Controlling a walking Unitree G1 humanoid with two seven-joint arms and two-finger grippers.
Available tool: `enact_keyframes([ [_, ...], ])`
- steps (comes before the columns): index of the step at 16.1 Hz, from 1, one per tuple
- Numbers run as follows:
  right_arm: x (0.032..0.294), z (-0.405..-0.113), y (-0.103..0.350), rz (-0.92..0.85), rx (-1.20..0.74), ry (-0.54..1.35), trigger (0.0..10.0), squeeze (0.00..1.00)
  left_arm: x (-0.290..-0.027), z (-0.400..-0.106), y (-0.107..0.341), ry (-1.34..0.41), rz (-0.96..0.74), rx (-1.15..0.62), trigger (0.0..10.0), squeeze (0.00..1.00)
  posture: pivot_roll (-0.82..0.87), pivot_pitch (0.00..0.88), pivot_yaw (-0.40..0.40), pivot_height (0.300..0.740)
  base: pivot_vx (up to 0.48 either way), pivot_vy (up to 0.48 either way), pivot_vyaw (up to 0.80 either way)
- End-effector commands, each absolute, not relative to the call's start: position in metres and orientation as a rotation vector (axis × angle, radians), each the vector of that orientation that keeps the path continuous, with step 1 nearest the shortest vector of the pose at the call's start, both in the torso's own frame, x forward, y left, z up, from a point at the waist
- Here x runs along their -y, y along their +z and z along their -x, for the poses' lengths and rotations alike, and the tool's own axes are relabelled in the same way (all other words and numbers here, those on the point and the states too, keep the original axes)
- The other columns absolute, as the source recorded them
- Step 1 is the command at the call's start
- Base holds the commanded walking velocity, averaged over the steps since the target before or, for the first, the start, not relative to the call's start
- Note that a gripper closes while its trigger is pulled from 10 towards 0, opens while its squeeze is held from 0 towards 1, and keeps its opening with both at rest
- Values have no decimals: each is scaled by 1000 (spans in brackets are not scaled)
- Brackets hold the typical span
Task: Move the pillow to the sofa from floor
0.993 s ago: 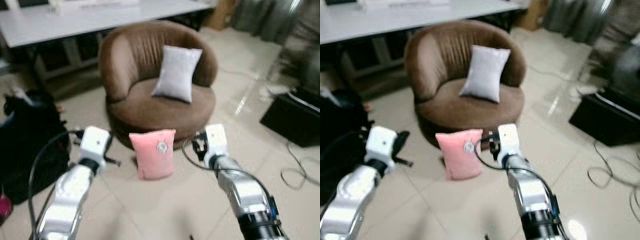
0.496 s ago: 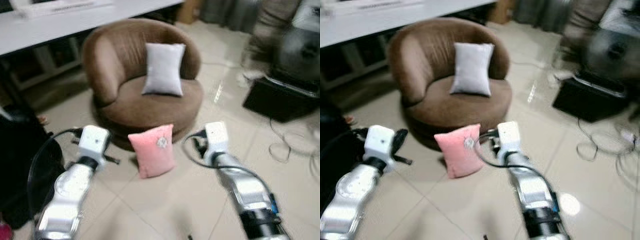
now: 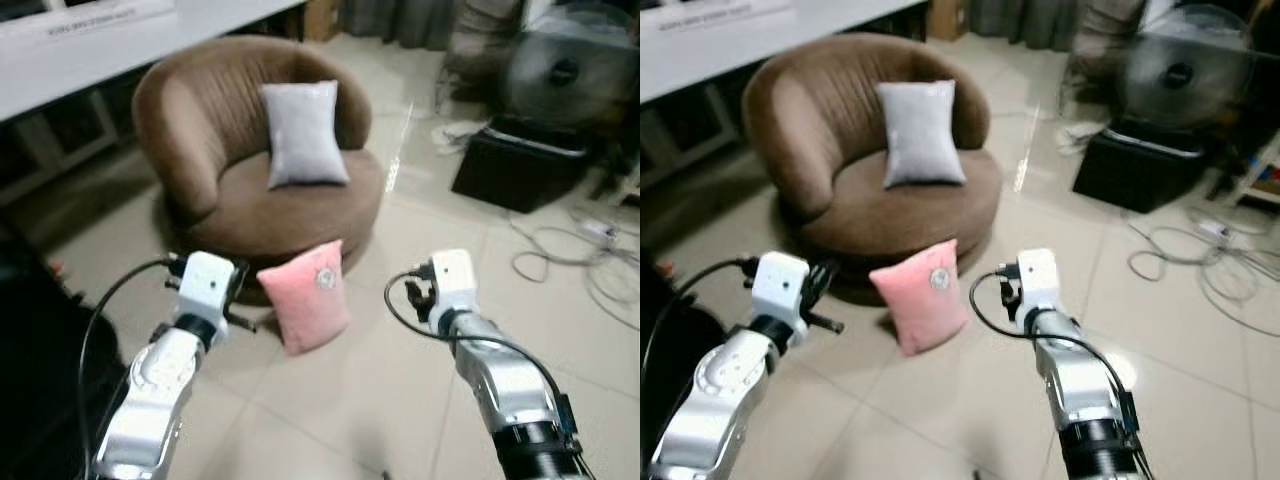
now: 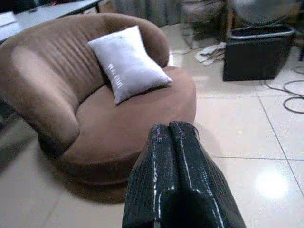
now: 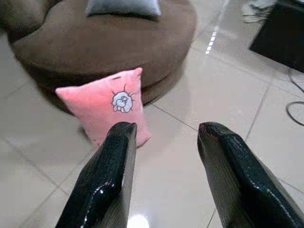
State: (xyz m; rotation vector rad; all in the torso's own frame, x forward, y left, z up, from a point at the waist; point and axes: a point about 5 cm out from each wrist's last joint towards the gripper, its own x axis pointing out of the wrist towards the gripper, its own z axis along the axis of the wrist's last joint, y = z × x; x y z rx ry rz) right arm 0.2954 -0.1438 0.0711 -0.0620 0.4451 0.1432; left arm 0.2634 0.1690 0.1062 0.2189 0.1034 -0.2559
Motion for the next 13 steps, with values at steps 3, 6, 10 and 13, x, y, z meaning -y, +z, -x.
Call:
enact_keyframes([
  [3, 135, -299, 77, 51, -426, 169, 10000, 0, -177, -263, 106, -227, -237, -109, 10000, 0, 108, 0, -12, 740, 0, 412, -458],
  [6, 134, -300, 77, 54, -425, 173, 10000, 0, -177, -264, 107, -221, -235, -106, 10000, 0, 110, 0, -18, 740, 0, 412, -452],
  [10, 133, -302, 77, 54, -424, 179, 10000, 0, -177, -264, 107, -217, -236, -103, 10000, 0, 115, 0, -21, 740, 0, 413, -456],
  [13, 132, -303, 78, 54, -423, 181, 10000, 0, -178, -265, 107, -213, -237, -101, 10000, 0, 118, 0, -21, 740, 0, 411, -460],
])
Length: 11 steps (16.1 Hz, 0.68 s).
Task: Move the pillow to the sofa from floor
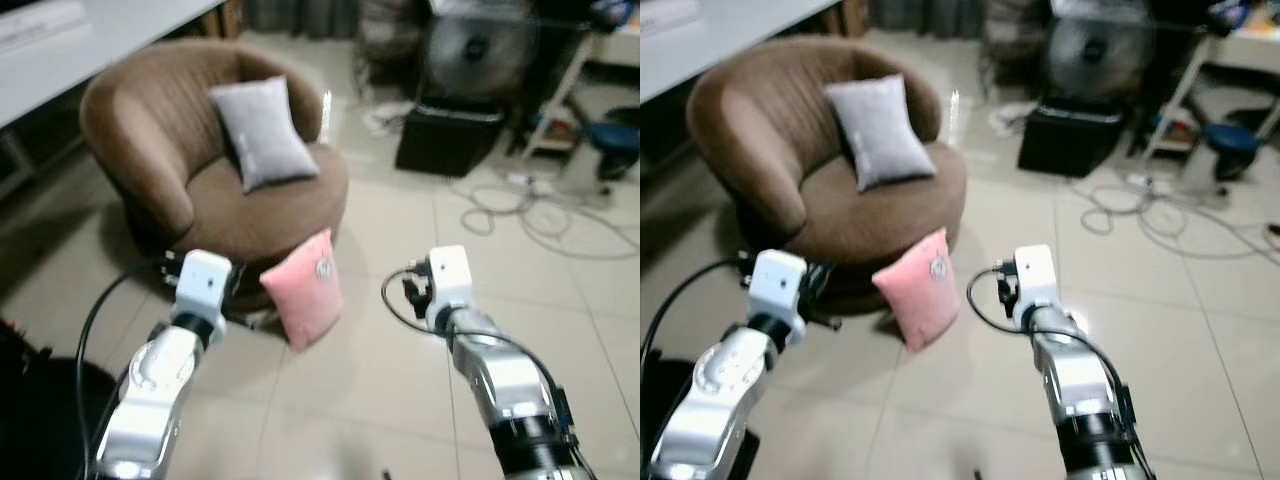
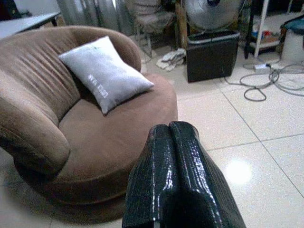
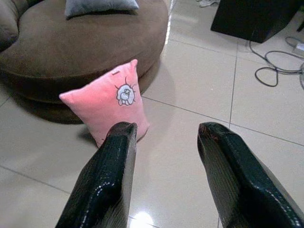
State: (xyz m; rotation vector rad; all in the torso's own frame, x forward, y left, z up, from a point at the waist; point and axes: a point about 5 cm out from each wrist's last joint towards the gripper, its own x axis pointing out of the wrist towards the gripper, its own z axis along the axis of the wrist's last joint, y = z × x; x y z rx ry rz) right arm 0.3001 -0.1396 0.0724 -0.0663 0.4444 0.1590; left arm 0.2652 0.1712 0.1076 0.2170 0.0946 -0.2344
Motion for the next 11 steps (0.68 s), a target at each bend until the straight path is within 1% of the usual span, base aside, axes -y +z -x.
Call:
enact_keyframes([
  [1, 132, -303, 78, 54, -422, 182, 10000, 0, -177, -265, 108, -214, -237, -99, 10000, 0, 118, 0, -21, 740, 0, 409, -463],
  [11, 132, -305, 77, 61, -416, 184, 10000, 0, -176, -268, 108, -222, -240, -93, 10000, 0, 119, 0, -20, 740, 0, 412, -455],
])
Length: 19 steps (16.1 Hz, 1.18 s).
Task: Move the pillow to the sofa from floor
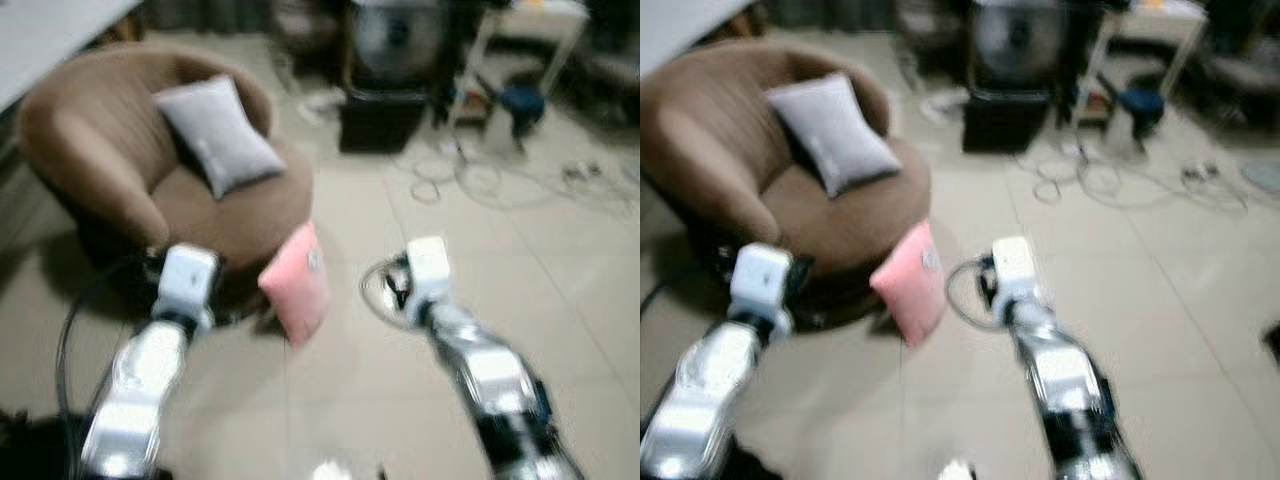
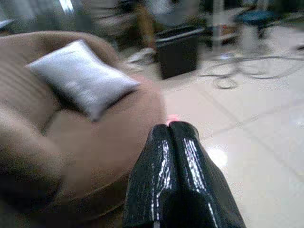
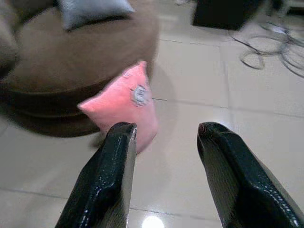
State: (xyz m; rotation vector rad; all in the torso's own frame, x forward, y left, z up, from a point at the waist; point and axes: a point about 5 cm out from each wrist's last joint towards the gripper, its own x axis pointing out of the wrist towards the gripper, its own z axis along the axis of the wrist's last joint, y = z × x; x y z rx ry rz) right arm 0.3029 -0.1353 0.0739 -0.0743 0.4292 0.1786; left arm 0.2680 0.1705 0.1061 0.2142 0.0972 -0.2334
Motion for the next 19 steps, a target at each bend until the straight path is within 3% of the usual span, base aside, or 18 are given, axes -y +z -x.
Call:
enact_keyframes([
  [1, 132, -305, 77, 61, -416, 184, 10000, 0, -176, -268, 108, -223, -240, -92, 10000, 0, 119, 0, -20, 740, 0, 412, -456],
  [6, 131, -304, 77, 60, -414, 186, 10000, 0, -176, -268, 108, -225, -243, -89, 10000, 0, 122, 0, -21, 740, 0, 409, -459],
  [11, 129, -305, 77, 72, -411, 190, 10000, 0, -175, -269, 113, -238, -302, -49, 10000, 0, 121, 0, -15, 740, 0, -456, -93],
  [19, 130, -304, 75, 57, -416, 172, 10000, 0, -179, -273, 114, -197, -239, -31, 10000, 0, 115, 0, -3, 740, 33, 0, 0],
])
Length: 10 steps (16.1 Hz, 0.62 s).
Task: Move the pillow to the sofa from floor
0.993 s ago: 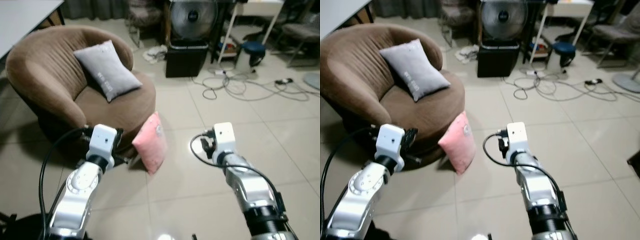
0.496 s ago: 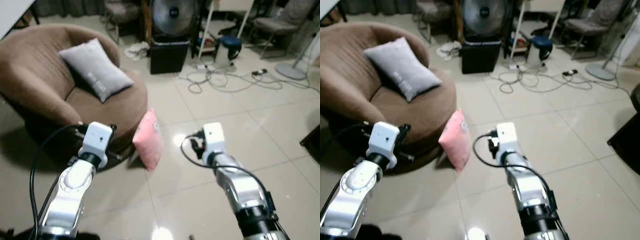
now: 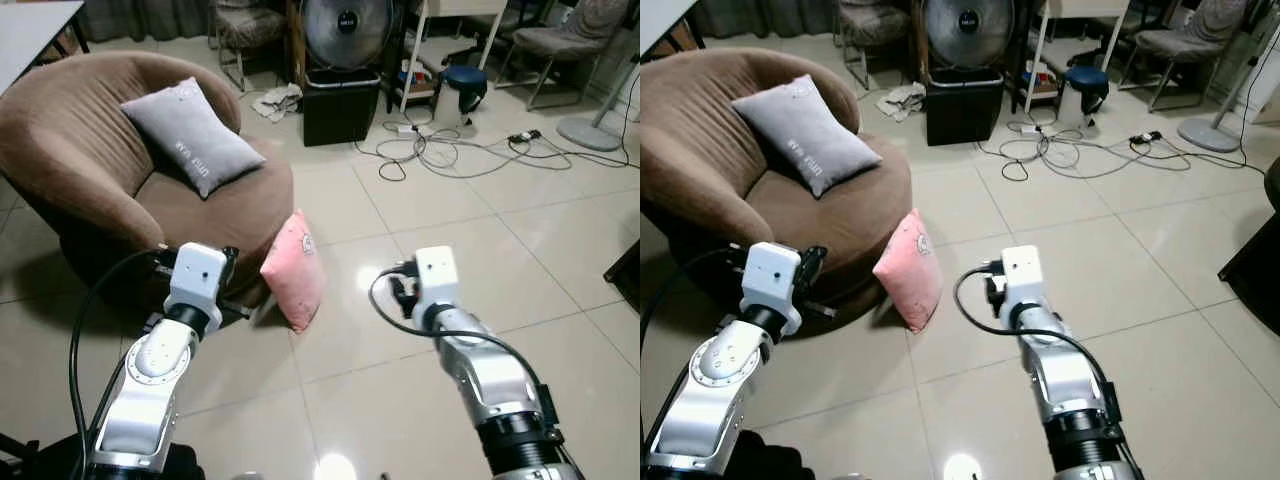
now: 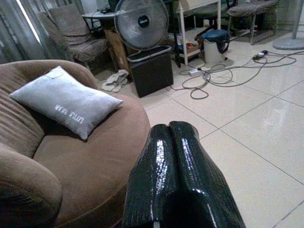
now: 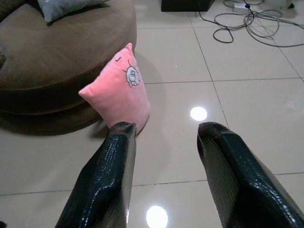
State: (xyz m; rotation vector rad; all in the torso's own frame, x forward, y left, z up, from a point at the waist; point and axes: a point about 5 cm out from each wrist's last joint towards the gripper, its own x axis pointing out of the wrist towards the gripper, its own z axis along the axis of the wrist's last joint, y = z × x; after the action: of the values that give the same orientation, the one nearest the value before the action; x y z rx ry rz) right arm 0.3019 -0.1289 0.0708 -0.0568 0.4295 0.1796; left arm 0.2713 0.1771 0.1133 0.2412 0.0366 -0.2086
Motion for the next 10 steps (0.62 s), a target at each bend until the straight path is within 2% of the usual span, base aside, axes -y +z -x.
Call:
enact_keyframes([
  [1, 131, -304, 75, 56, -417, 170, 10000, 0, -180, -274, 114, -196, -234, -30, 10000, 0, 115, 0, -3, 740, 266, 0, 0],
  [3, 129, -304, 75, 49, -414, 166, 10000, 0, -183, -274, 113, -188, -229, -39, 10000, 0, 118, 0, 11, 740, 302, 0, -606],
  [10, 126, -307, 77, 79, -389, 183, 10000, 0, -186, -277, 114, -170, -221, -43, 10000, 0, 132, 0, 0, 740, 303, 0, 0],
])
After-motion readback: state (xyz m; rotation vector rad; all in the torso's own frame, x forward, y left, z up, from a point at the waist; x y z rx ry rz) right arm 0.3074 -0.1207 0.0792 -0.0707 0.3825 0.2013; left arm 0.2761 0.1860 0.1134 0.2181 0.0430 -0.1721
